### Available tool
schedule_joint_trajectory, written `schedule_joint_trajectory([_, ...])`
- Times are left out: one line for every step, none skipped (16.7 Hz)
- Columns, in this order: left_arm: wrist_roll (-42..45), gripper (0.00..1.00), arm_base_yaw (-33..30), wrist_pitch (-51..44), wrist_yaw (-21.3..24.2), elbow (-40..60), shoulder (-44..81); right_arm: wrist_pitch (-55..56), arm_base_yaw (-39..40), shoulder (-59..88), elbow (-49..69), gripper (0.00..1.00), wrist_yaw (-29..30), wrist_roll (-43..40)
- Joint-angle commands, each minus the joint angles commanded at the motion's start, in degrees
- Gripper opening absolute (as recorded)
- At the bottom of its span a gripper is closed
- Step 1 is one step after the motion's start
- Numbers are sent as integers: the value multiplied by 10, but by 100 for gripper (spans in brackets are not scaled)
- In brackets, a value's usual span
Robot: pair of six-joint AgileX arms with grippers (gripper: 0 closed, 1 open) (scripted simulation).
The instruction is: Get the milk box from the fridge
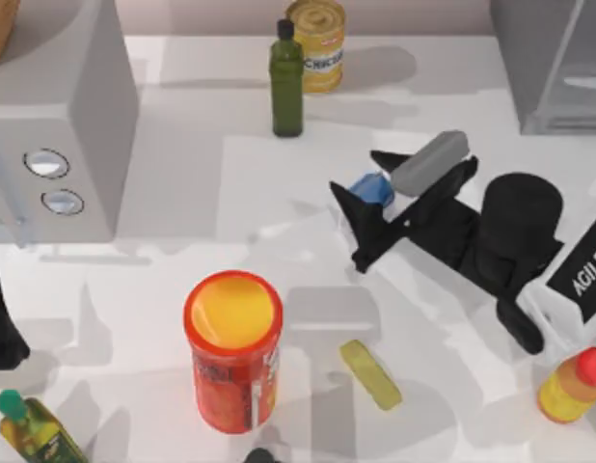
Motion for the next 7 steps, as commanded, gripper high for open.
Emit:
schedule_joint_trajectory([0, 100, 0, 0, 0, 0, 0, 0, 0, 0, 0, 98, 0, 0])
schedule_joint_trajectory([0, 100, 0, 0, 0, 0, 0, 0, 0, 0, 0, 100, 0, 0])
schedule_joint_trajectory([0, 100, 0, 0, 0, 0, 0, 0, 0, 0, 0, 100, 0, 0])
schedule_joint_trajectory([0, 100, 0, 0, 0, 0, 0, 0, 0, 0, 0, 100, 0, 0])
schedule_joint_trajectory([0, 100, 0, 0, 0, 0, 0, 0, 0, 0, 0, 100, 0, 0])
schedule_joint_trajectory([0, 100, 0, 0, 0, 0, 0, 0, 0, 0, 0, 100, 0, 0])
schedule_joint_trajectory([0, 100, 0, 0, 0, 0, 0, 0, 0, 0, 0, 100, 0, 0])
